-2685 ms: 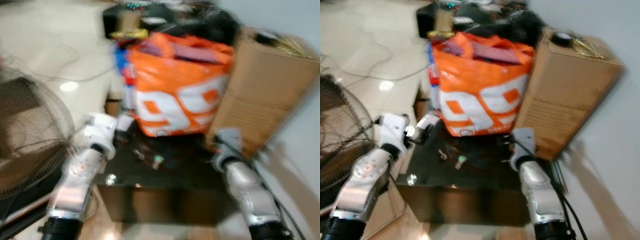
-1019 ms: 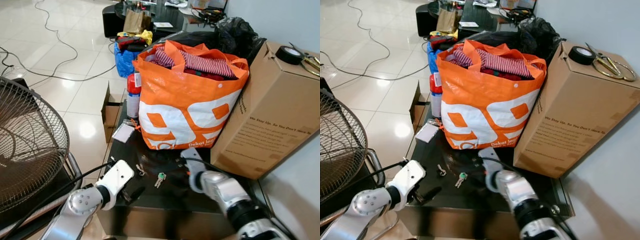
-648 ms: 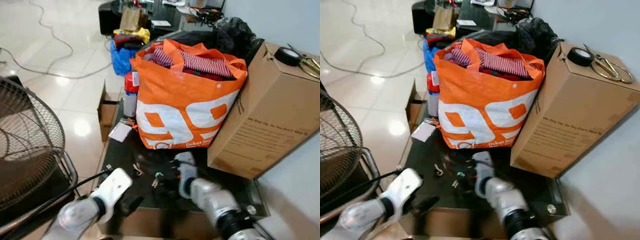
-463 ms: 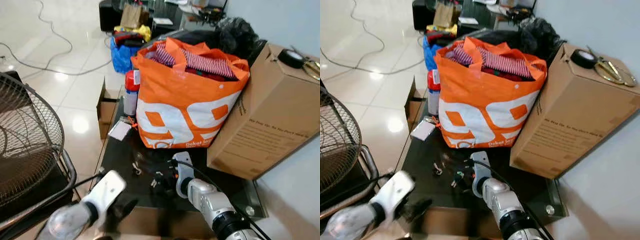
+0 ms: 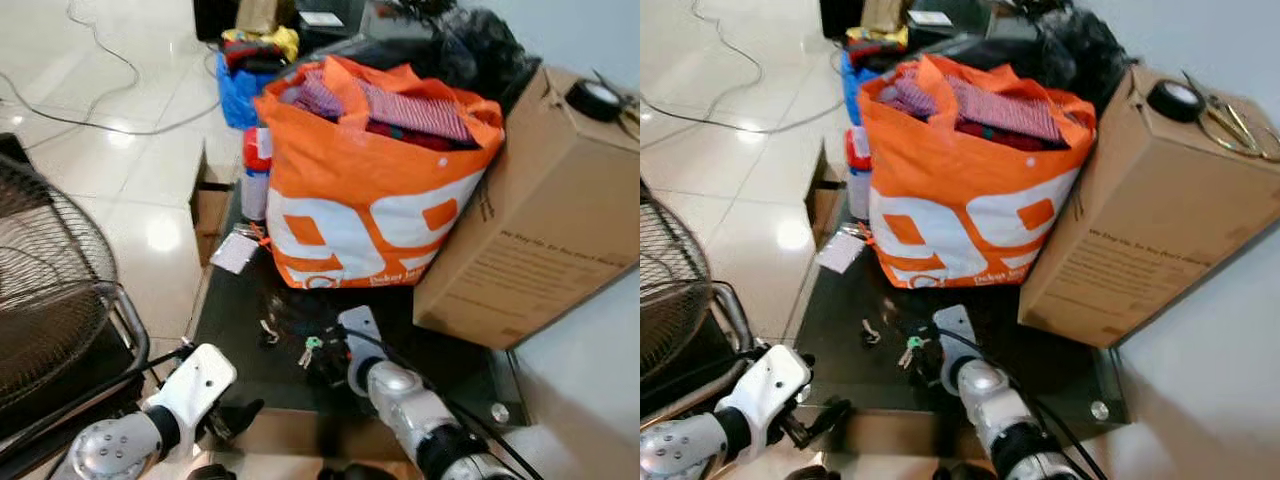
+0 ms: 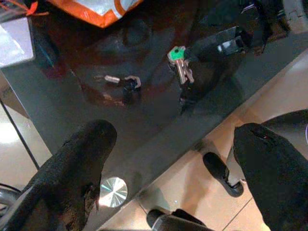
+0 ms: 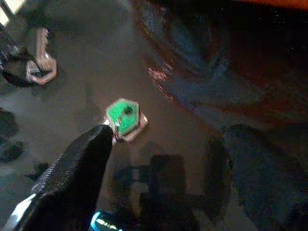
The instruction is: Hang keys on a hook
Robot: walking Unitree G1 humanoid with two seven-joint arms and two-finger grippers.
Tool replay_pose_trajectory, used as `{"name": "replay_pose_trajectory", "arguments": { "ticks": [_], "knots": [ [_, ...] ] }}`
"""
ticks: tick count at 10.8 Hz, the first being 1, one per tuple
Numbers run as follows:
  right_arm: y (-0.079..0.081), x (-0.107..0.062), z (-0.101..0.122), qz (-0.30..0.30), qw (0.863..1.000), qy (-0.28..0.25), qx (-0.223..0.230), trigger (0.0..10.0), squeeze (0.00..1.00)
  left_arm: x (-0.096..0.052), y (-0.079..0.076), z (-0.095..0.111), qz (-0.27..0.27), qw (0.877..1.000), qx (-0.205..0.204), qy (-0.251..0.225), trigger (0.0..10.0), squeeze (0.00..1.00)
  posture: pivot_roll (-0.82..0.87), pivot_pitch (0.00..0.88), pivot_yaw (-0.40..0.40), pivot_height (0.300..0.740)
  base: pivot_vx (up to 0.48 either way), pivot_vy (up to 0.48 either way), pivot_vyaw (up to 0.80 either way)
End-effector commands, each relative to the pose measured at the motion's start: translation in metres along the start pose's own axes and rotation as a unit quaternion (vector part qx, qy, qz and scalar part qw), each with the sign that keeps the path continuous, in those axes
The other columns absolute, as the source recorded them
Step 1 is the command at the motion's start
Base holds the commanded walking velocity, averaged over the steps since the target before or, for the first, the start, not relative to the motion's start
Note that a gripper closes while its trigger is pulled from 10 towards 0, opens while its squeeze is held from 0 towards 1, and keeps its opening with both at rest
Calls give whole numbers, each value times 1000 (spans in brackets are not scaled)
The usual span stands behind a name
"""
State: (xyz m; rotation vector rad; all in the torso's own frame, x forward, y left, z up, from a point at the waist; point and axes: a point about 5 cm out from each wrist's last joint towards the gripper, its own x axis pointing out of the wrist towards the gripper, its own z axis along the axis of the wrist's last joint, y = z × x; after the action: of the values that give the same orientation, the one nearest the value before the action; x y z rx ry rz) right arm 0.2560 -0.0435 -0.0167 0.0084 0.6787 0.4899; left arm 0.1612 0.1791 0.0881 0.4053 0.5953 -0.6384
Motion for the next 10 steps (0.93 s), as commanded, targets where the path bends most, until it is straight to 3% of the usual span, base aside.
{"name": "replay_pose_trajectory", "arguments": {
  "ticks": [1, 2, 3, 5, 7, 9, 10],
  "knots": [
    [34, 3, -7, 53, 998, -3, 32, 3843, 0, -1, -4, 2, -13, 1000, -1, -2, 10000, 0, 40, 126, -145, 740, 0, 0, 0],
    [40, 3, -3, 80, 996, -16, 44, 5451, 0, 1, -6, 2, -16, 1000, -3, -3, 10000, 0, 35, 124, -144, 740, 0, 0, 0],
    [45, 2, 1, 104, 992, -39, 61, 10000, 0, 2, -7, 4, -18, 1000, -6, -5, 10000, 0, 35, 121, -144, 740, 0, 0, 0],
    [51, 1, 4, 131, 988, -56, 65, 10000, 0, 2, -6, 5, -17, 1000, -6, -4, 10000, 0, 40, 121, -146, 740, 0, 0, 0],
    [60, 1, -1, 159, 986, -45, 37, 10000, 0, 2, -5, 3, -17, 1000, -4, 0, 10000, 0, 44, 123, -149, 740, 0, 0, 0],
    [63, 1, -13, 148, 989, -13, -16, 4706, 0, 2, -5, 3, -18, 1000, -5, 1, 10000, 0, 45, 122, -149, 740, 0, 0, 0],
    [59, 2, -19, 115, 993, 8, -30, 2549, 0, 2, -5, 3, -16, 1000, -5, 2, 10000, 0, 45, 122, -149, 740, 0, 0, 0]
  ]
}}
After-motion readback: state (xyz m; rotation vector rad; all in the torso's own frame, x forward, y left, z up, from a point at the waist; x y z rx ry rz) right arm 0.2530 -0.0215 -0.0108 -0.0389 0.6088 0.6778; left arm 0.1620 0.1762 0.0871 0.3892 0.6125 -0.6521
